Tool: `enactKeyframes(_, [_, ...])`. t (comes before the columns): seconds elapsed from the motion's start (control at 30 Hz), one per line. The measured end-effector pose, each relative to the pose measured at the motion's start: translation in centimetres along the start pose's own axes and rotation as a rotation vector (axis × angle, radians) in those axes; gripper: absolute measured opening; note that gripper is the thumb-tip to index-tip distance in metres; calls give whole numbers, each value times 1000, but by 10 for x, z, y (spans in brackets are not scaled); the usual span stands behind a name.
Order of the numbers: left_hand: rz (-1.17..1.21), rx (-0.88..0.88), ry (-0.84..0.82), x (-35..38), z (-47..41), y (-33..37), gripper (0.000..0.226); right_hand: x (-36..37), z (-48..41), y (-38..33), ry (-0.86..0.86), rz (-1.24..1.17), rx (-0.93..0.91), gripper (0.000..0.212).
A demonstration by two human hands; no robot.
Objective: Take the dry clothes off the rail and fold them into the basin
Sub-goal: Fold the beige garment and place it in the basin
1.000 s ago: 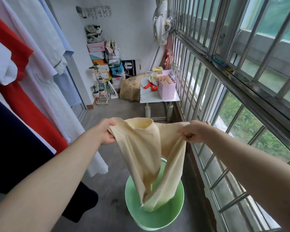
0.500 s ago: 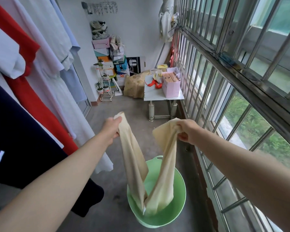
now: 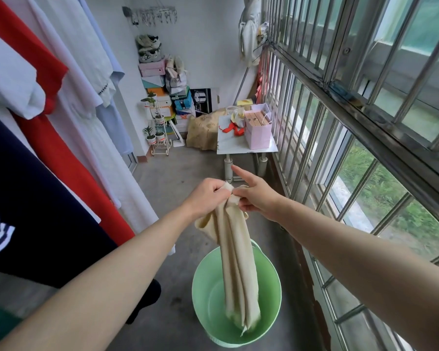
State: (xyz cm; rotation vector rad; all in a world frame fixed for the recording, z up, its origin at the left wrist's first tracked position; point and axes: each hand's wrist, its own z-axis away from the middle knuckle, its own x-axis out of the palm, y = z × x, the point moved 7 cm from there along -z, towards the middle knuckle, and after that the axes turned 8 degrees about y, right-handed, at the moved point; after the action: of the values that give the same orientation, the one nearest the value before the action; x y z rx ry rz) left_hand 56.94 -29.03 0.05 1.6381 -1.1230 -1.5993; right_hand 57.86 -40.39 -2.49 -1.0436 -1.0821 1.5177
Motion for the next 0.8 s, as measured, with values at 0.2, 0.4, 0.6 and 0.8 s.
enactKeyframes(0.2, [-119, -32, -53, 2, 3, 8, 43, 3, 2, -4, 7, -19, -11, 61])
enactKeyframes(0.4, [-370, 11, 75, 3, -1, 11, 41, 7, 0, -9, -59, -87, -13, 44])
enactKeyframes(0.6, [-376, 95, 98, -7, -7, 2, 15, 5, 11, -30, -171, 106, -126, 40])
enactKeyframes(0.8, [-277, 148, 52, -30, -10, 3, 17, -32, -6, -4, 56, 948, -266, 102])
